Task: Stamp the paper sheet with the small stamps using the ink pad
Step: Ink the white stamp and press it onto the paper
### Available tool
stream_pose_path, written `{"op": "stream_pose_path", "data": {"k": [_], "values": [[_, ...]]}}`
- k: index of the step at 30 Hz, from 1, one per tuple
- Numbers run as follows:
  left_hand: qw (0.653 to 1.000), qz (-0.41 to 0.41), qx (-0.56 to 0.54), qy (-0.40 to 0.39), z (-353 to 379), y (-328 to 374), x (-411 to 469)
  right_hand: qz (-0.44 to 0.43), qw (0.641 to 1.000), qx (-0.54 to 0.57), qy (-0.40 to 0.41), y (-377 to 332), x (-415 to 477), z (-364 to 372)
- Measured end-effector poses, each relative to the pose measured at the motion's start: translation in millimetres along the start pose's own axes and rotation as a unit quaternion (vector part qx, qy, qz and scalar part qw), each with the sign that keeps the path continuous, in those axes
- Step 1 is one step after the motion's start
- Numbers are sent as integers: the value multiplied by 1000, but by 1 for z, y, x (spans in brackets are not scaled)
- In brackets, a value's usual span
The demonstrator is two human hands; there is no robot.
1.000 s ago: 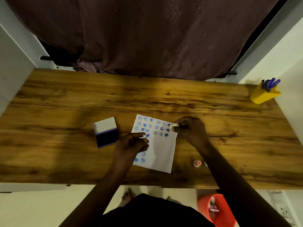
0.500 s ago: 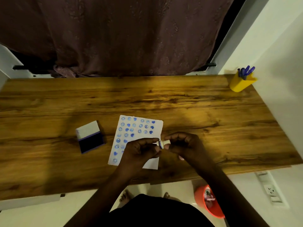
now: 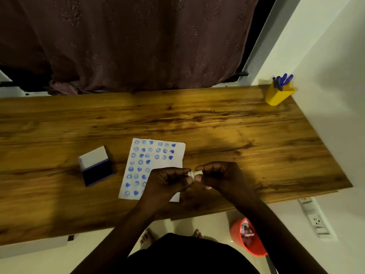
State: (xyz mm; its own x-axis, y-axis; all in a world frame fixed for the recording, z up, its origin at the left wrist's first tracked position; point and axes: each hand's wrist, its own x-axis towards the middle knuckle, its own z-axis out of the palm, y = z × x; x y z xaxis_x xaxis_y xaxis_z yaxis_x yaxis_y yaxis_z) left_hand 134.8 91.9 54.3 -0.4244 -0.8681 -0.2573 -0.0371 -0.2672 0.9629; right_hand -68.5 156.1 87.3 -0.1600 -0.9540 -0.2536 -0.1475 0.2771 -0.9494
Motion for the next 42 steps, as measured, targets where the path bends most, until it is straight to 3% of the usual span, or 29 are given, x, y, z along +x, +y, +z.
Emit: {"op": "stream_pose_path", "data": {"k": [13,17,22,29,42], "values": [[998,9,57,-33,26,-5,5,-13,1000,-16,5,22,-1,-31],[999,-11,48,-4,27,-11,11,-59,981,-166,79,27,-15,-40],[998,-18,48,28,22,-16,14,-36,943,-317,95,49,-33,-38],[997,-24,62,34,20,-21,14,-23,917,-394,60,61,-33,-31],[994,-23,94,52,16,-23,11,13,903,-430,4,74,-25,-29]]}}
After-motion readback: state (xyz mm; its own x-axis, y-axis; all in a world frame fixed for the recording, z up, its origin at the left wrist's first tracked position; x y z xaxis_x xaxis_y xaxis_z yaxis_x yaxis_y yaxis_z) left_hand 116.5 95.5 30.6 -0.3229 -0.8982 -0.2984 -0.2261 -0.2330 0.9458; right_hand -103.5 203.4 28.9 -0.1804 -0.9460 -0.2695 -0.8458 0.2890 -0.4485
